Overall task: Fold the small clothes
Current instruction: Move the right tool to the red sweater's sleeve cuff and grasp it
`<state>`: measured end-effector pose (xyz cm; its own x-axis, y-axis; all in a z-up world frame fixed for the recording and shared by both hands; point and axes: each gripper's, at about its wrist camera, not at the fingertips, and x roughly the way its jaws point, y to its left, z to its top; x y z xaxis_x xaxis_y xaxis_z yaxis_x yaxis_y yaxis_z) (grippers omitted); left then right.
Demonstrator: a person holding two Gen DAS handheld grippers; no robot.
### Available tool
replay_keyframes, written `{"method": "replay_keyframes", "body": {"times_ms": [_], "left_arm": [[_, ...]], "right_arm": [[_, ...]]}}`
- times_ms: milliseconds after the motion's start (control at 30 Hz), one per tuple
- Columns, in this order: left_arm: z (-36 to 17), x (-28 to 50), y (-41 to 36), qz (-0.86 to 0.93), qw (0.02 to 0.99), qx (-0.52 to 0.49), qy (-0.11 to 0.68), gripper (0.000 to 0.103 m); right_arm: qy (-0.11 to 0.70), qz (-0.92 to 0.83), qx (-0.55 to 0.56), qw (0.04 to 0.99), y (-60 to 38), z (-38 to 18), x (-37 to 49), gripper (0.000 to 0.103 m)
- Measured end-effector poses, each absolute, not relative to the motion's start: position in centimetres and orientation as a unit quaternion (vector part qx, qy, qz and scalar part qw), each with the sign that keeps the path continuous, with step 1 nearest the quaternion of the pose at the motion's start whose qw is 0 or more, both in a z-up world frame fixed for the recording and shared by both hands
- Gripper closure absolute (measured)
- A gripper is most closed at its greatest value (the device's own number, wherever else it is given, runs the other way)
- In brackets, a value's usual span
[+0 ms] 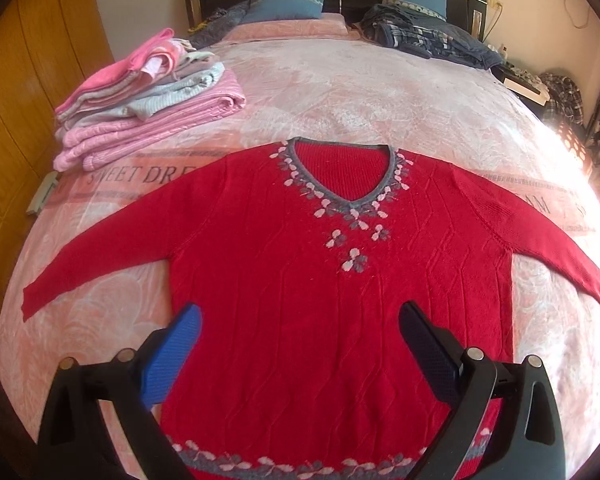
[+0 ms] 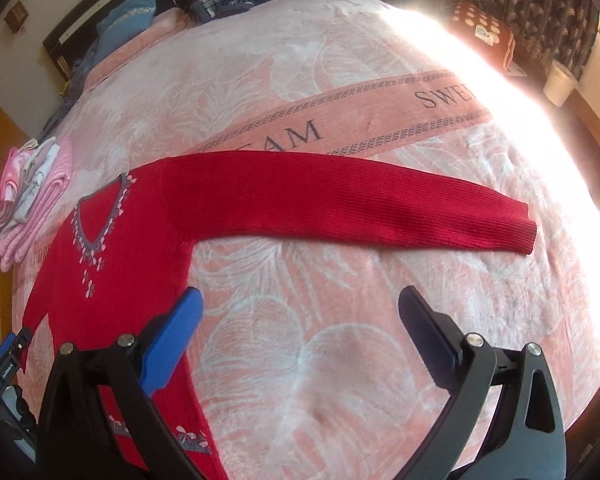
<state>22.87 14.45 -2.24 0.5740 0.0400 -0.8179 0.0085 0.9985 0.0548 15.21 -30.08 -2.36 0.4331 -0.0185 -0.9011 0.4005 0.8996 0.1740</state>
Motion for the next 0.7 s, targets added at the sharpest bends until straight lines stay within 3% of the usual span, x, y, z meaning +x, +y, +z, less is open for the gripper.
{"method": "replay_keyframes", "body": {"times_ms": [400,700], "left_arm": [[-6.3,30.9,8.5,-0.018,0.878,-0.003,0.479,0.004],[-9.2,33.2,7.1,-0.005,0.869,-0.005,0.494,0.004]], "right_arm": [[0.522,-0.256,0.281,0.764,-51.6,-10.8,12.9,0.005],[0.537,-0.247,0.295,0.751,-54.9,-13.9,12.4,0.007]]}}
